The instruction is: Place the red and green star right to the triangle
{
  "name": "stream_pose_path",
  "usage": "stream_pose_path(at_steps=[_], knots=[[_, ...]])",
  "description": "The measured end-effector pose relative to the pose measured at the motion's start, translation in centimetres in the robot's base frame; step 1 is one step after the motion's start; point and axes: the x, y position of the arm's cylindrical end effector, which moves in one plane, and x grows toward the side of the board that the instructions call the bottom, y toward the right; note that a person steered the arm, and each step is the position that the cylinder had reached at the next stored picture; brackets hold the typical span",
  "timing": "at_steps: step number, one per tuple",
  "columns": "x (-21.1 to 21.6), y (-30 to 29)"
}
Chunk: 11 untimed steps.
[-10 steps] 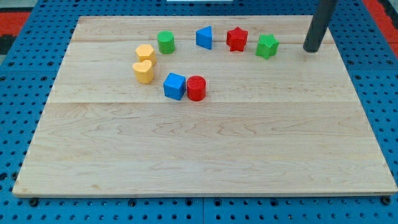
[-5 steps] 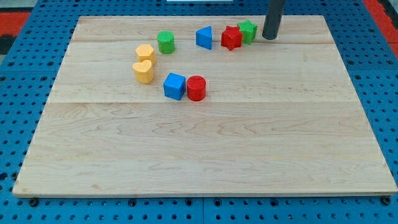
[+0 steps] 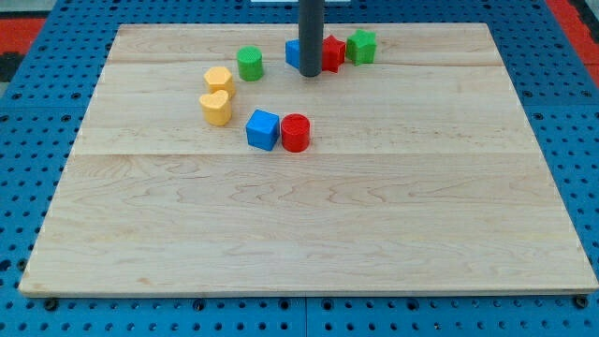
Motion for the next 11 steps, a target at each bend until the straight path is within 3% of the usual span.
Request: stream_pose_path(at_steps=[1,3,4,5,6,9,11], knots=[[3.2,1.3],[-4.3,17.3],[-9.3,21.3],[-10.9,16.1],[-8.6,10.6],[-4.1,10.6],[-3.8,21.7]])
